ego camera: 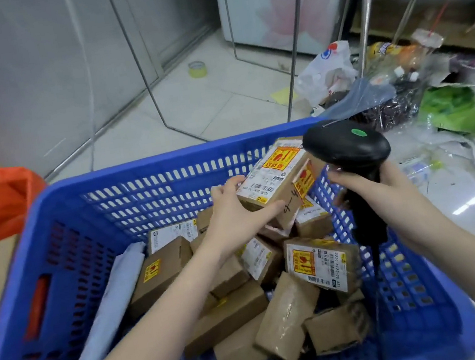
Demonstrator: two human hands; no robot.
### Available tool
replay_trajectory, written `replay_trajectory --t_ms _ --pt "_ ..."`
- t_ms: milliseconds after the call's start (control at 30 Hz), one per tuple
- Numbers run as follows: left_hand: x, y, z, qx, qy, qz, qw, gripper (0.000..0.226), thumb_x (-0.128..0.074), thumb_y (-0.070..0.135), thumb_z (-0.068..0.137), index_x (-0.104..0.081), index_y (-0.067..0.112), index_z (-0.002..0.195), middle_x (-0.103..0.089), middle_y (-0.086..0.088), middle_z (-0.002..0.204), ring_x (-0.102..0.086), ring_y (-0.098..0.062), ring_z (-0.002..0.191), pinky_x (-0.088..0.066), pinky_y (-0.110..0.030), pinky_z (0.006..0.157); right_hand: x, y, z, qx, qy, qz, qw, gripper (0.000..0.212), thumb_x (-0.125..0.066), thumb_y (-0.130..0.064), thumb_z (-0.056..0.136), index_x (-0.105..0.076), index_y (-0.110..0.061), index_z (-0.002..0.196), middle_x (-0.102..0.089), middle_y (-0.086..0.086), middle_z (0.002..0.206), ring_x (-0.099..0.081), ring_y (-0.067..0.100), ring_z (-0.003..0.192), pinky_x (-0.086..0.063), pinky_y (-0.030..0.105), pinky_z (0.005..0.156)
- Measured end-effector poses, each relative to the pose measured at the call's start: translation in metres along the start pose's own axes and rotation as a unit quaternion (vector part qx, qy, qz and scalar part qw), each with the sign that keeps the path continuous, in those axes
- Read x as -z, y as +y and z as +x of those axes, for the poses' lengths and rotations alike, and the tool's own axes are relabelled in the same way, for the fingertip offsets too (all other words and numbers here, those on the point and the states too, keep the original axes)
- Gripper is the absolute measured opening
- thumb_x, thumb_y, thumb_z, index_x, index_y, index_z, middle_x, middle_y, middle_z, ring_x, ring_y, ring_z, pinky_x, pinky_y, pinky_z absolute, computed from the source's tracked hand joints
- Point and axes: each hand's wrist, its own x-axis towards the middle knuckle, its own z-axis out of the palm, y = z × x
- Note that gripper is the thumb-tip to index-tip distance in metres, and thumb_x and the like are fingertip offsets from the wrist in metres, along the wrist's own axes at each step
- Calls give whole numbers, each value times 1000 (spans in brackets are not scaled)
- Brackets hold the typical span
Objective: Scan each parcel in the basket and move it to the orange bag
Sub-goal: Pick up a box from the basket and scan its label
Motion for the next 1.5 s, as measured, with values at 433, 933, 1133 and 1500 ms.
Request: replay_trajectory --t_ms 433,933,1133,1500 --pt "151 63 -140 -275 208 63 936 97 -69 54 60 -24 30 142 -43 3 134 -43 -12 124 -41 -38 104 -60 -125 -94 132 -49 -17 990 26 -68 -25 84 -61 0 85 -56 8 54 -52 17 52 -44 29 58" --pt "222 78 -213 -444 233 164 850 90 -80 18 73 -24 28 143 -28 2 138 -35 -8 130 -38 -7 97 -89 -185 -167 163 -84 -28 983 26 -66 -21 85 -61 -11 62 -56 17 55 -49 21 47 -43 32 55" --pt "228 82 -224 -447 238 174 844 87 -78 26 75 -23 32 141 -25 2 141 -31 -15 135 -47 -16 94 -90 -194 -176 160 -92 -57 981 28 -65 -24 86 -63 -7 65 -55 12 52 -50 18 46 -43 31 57" --pt "235 87 -236 -461 239 187 834 86 -77 23 75 -23 31 142 -24 3 141 -27 -14 136 -46 -20 95 -89 -210 -192 184 -114 -67 974 31 -61 -13 90 -59 -9 59 -55 6 49 -47 17 43 -43 24 49"
